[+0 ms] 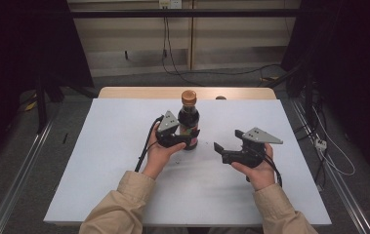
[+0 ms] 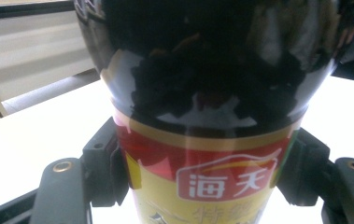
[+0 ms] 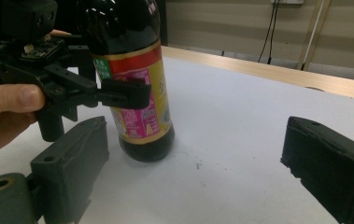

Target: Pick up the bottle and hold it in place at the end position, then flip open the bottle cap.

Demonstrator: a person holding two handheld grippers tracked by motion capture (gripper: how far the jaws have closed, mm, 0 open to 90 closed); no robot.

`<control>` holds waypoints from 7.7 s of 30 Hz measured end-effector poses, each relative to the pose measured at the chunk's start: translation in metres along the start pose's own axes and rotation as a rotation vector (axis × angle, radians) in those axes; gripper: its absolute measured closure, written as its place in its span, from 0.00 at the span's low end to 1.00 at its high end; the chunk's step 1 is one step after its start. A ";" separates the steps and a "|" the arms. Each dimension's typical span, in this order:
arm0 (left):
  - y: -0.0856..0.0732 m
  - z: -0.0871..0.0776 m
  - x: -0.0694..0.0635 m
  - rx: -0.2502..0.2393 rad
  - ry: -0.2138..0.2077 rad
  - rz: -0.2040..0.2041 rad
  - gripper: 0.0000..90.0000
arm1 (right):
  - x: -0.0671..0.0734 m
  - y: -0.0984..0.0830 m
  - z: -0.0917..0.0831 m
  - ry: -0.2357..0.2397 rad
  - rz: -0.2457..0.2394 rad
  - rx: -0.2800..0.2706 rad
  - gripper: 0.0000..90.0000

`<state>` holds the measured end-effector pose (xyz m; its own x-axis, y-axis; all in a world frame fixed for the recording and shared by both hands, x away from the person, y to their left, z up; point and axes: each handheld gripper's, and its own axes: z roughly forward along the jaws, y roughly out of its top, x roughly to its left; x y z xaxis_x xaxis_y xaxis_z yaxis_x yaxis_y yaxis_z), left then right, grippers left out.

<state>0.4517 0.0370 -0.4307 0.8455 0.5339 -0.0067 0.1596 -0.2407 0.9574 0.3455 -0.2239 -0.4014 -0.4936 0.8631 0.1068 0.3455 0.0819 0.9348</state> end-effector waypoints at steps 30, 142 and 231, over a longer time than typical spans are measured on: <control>-0.001 0.000 0.001 -0.009 -0.006 -0.002 0.33 | -0.007 0.037 0.017 0.004 -0.014 0.010 0.08; 0.003 -0.001 -0.004 0.037 0.019 -0.027 0.35 | 0.043 0.184 0.031 0.219 -0.227 -0.012 1.00; 0.002 0.001 -0.005 0.033 0.038 -0.042 0.35 | 0.021 0.152 0.044 0.283 -0.158 0.096 1.00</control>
<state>0.4481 0.0328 -0.4287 0.8181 0.5740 -0.0348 0.2116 -0.2442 0.9463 0.4229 -0.1716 -0.2718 -0.7445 0.6644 0.0658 0.3143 0.2619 0.9125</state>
